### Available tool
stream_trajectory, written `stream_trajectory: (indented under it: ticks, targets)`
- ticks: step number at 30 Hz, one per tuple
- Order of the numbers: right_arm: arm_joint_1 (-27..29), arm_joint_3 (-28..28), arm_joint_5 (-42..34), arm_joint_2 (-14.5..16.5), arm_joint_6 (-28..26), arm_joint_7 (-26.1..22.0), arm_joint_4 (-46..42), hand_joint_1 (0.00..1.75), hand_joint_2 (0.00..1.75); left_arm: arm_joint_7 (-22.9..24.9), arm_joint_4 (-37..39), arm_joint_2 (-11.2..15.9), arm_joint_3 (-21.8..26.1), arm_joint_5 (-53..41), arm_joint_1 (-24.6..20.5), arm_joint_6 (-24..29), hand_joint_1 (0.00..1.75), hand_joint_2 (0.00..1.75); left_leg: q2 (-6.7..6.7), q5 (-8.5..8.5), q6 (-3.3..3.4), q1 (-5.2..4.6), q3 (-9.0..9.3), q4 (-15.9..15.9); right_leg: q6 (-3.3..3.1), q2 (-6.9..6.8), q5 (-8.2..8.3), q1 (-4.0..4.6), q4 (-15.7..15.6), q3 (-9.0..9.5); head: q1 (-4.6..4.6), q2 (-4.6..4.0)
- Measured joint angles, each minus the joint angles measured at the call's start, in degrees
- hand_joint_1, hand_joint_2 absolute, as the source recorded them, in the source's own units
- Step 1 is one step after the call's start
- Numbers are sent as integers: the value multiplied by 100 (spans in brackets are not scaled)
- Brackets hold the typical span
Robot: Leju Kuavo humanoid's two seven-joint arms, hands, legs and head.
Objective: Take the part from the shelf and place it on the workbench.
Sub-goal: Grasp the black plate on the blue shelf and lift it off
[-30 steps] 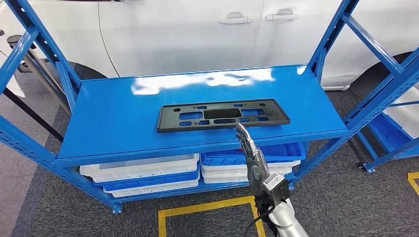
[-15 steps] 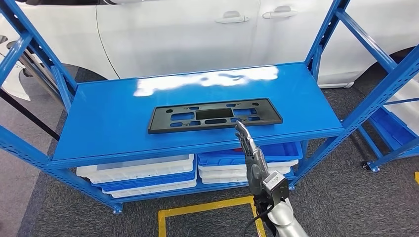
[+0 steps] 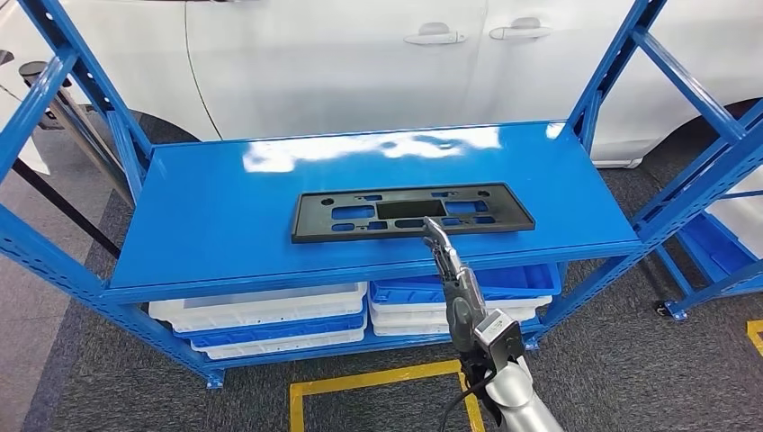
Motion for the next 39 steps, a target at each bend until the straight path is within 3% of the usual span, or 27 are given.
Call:
stream_trajectory:
  ticks: [1,2,3,5,7,10,12,14,15,16,17,18,20,24,26,28,30,31,32,35,37,39]
  targets:
    - [1,0,0,0,0,1,1,0,0,0,0,-1,0,0,2,-1,0,0,-6,-9,0,-4,12,1,-11,0,113,0,-47,-10,0,0]
    - [-1,0,0,0,0,1,1,0,0,0,0,-1,0,-1,1,-1,0,0,-13,-20,-5,-7,31,1,-33,1,322,2,-323,96,0,0]
    - [-5,0,0,0,0,1,0,0,0,0,0,-2,0,-1,0,-3,0,0,-21,-35,-12,-10,54,0,-68,3,566,11,-731,273,0,0]
    - [-21,0,1,0,0,2,-2,0,0,0,0,-10,0,0,-7,-4,0,0,-29,-70,-50,-31,79,5,-138,3,835,43,-1429,590,0,0]
    - [-34,0,3,-2,0,4,-3,0,0,0,0,-18,0,0,-11,-4,0,0,-27,-93,-107,-35,80,2,-183,5,835,78,-1632,671,0,0]
    - [-41,1,5,-1,1,3,-5,0,0,-2,0,-9,0,-1,-15,-4,0,0,-12,-173,-198,-28,77,70,-261,4,853,50,-1727,728,-1,0]
    - [-49,4,7,3,2,1,-7,0,0,-5,0,-3,0,-1,-16,-4,0,0,-3,-430,-244,-13,-137,538,-308,-11,856,23,-1788,791,-1,0]
    - [-48,9,7,3,3,2,-4,0,0,-7,0,-4,0,-1,-13,-5,0,0,-1,-745,-289,11,-544,1298,-337,-17,830,26,-1788,809,-2,0]
    - [-44,16,7,3,8,4,-3,0,0,-9,0,-4,0,-1,-7,-5,0,0,-1,-790,-308,23,-699,1550,-340,-15,813,28,-1780,818,-2,0]
    - [-41,24,7,3,13,9,-3,0,0,-12,0,-4,0,-1,0,-7,0,0,-1,-722,-323,34,-755,1598,-336,-10,793,27,-1770,831,-2,0]
    - [-39,33,8,3,19,23,-3,0,0,-19,0,-3,0,-1,5,-8,0,0,1,-528,-331,46,-683,1388,-322,-1,765,22,-1753,852,-2,0]
    - [-40,44,10,3,24,43,-3,0,0,-27,0,-2,0,-1,10,-8,0,0,4,-279,-334,57,-530,1018,-302,7,733,18,-1733,877,-2,0]
    - [-54,68,23,4,25,100,3,0,0,-43,0,-1,0,-1,9,-4,0,0,9,26,-309,57,-230,336,-245,15,670,32,-1676,898,-2,0]
    - [-105,135,152,2,-41,223,36,0,0,-61,0,-13,0,-1,4,8,0,0,-1,43,-172,32,-159,101,-127,15,631,41,-1640,872,-1,0]
    - [-158,181,278,2,-75,297,73,0,87,-78,0,-23,0,0,6,5,0,0,0,55,-105,44,-135,64,-64,17,492,23,-1446,790,0,0]
    - [-244,260,453,2,-118,385,148,0,175,-94,0,-26,0,1,2,9,0,0,4,53,-64,45,-122,48,-19,18,180,7,-808,472,0,0]
    - [-348,387,693,9,-213,479,300,0,175,-101,0,-29,0,0,0,19,0,0,3,43,-45,35,-118,50,0,18,-37,-3,-117,91,0,0]
    - [-409,466,846,19,-298,522,406,0,175,-101,0,-33,0,-1,2,24,0,0,0,38,-43,31,-111,51,-3,18,-3,-4,-4,8,0,0]
    - [-481,554,1007,37,-402,564,516,0,175,-103,0,-39,0,-1,5,31,0,0,-5,33,-44,28,-99,52,-18,18,141,-4,-122,37,0,0]
    - [-765,832,1452,137,-799,699,849,0,175,-114,0,-66,0,-1,0,43,0,0,-21,8,-77,10,-59,54,-128,23,728,23,-1250,531,0,0]
    - [-984,996,1675,218,-1076,793,1098,0,175,-114,0,-78,-1,-1,-8,45,0,0,-18,-1,-128,-3,-65,54,-182,28,803,56,-1599,679,0,0]
    - [-1129,1117,1785,280,-1226,837,1301,0,175,-109,0,-81,-2,-1,-11,46,0,0,-14,-3,-192,-3,-66,40,-219,30,805,52,-1641,690,-1,0]
